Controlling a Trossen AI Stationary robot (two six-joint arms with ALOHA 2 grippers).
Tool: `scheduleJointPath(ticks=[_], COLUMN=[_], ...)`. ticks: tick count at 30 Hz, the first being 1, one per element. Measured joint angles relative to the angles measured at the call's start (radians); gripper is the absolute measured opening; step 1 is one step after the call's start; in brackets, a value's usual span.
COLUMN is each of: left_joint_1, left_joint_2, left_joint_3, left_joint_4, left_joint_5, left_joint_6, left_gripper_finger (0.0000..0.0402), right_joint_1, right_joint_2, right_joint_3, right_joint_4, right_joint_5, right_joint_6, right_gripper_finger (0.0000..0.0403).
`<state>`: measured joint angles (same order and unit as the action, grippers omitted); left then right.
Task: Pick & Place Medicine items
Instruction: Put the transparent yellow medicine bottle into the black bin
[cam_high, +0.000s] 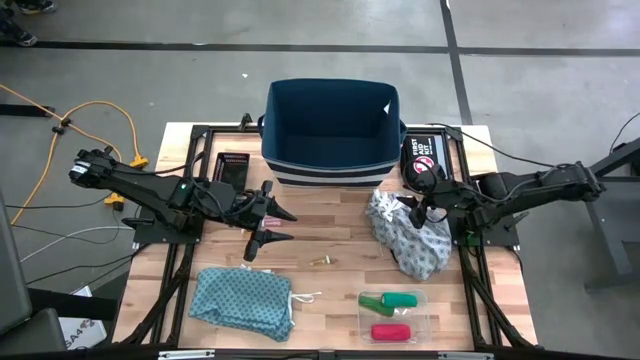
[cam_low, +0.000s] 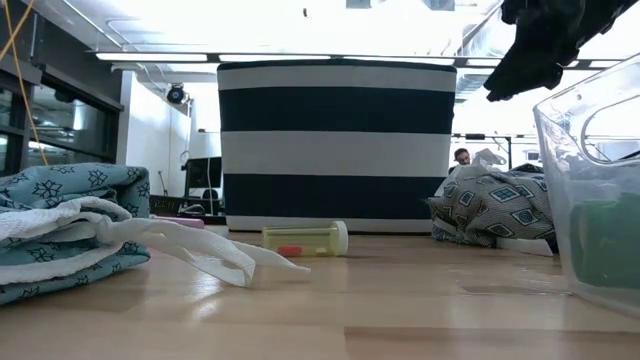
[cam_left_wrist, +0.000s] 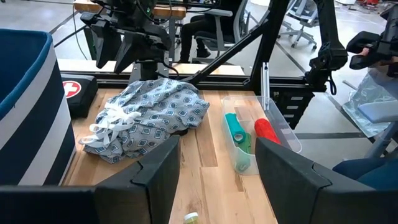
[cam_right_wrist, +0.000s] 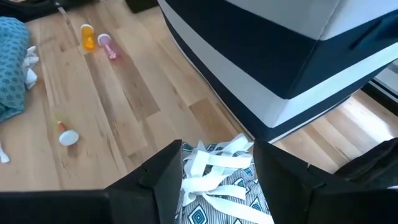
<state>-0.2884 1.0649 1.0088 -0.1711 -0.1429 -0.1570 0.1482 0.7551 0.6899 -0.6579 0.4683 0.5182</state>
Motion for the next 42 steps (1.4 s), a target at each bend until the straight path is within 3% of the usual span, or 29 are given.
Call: scheduleJointPath(ticks=[30, 37, 42], left_joint_1=[0.0, 0.0, 0.0], left_joint_2=[0.0, 0.001, 0.012], left_joint_3=[0.0, 0.0, 0.0], left_joint_4=[0.01, -0.008, -0.026], left_joint_5=[0.0, 0.002, 0.003], left_joint_6=[-0.002, -0.151, -0.153], left_gripper_finger=[0.0199, 0.0199, 0.0199], right_joint_1=[0.0, 0.0, 0.0], right_joint_2=[0.002, 0.002, 0.002], right_joint_3=[0.0, 0.0, 0.001], right_joint_4=[0.004, 0.004, 0.004], right_joint_5=[0.0, 0.0, 0.0], right_joint_6=[0.0, 0.0, 0.0], right_gripper_finger=[0.0184, 0.0184, 0.0184])
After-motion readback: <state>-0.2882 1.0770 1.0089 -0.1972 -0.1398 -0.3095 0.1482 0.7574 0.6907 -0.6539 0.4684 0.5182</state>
